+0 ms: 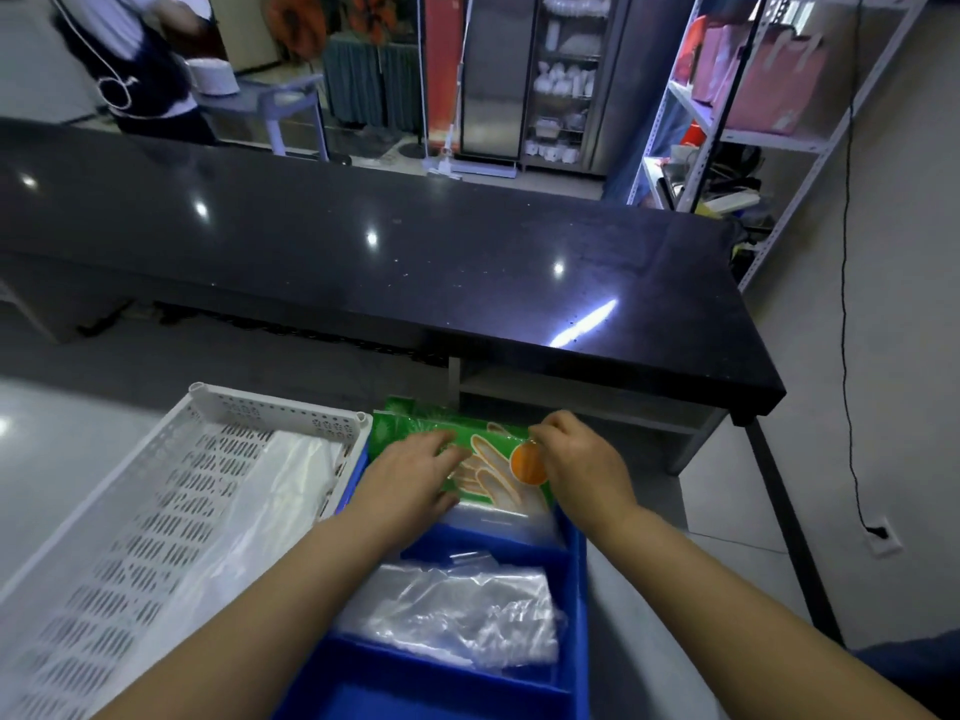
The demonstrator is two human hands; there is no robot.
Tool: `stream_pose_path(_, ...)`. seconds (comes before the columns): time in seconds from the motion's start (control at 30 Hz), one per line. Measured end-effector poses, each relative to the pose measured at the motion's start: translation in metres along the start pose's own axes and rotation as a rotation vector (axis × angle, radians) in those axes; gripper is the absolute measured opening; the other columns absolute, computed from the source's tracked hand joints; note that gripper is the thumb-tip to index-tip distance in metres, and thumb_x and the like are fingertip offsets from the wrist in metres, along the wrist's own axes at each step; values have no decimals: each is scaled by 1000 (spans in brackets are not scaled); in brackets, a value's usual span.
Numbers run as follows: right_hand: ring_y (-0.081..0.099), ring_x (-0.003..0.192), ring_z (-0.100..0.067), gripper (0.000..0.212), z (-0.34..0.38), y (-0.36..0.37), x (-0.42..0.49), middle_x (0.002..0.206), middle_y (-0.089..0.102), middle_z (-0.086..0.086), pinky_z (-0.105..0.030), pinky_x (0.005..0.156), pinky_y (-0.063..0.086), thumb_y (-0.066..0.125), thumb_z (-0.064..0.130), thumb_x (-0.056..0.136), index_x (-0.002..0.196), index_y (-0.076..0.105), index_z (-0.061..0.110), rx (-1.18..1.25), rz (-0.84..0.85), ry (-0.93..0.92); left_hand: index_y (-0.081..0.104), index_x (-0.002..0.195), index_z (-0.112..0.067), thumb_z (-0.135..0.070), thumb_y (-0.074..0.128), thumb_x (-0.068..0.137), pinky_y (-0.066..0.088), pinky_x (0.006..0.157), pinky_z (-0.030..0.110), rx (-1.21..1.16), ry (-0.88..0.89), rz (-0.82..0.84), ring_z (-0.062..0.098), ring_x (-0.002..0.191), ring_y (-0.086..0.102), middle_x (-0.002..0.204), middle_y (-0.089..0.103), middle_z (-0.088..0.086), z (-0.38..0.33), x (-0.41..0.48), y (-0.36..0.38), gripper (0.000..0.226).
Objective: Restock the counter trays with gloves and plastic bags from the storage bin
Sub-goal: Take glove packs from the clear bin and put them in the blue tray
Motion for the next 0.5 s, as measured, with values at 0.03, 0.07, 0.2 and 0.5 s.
stream_pose_path(0.03,62,91,-30,36,3,4,5,114,60,-11,-38,69,53,66,15,84,118,60,7,-11,14,-23,35,139,-28,-39,55,86,27,110,38,8,4,-19,22,135,32,150,33,1,-5,6,3,58)
stream_pose_path(0.07,62,91,-31,42,6,8,10,116,59,-12,-37,69,52,68,13,81,122,58,5,-21,22,-38,31,141,-29,-42,51,89,23,112,39,25,-1,-47,22,138,28,153,29,1,-8,13,5,58)
stream_pose_path(0.2,59,98,-30,43,3,19,24,121,53,-11,-37,74,50,63,13,85,126,52,7,-63,62,-4,38,138,-21,-25,44,91,23,110,41,105,-119,-150,26,133,35,143,45,6,9,40,-4,48)
stream_pose_path(0.5,59,90,-28,25,-9,27,23,113,54,-9,-35,72,50,60,14,87,112,57,9,-78,102,51,61,98,-11,-5,52,78,35,82,37,263,-297,-117,29,100,49,99,63,8,53,53,-20,23)
Point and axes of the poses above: each hand's wrist, its own x-axis towards the middle knuckle, its own y-axis out of the palm, z = x × y, the point moved 8 cm from there along x, towards the middle knuckle
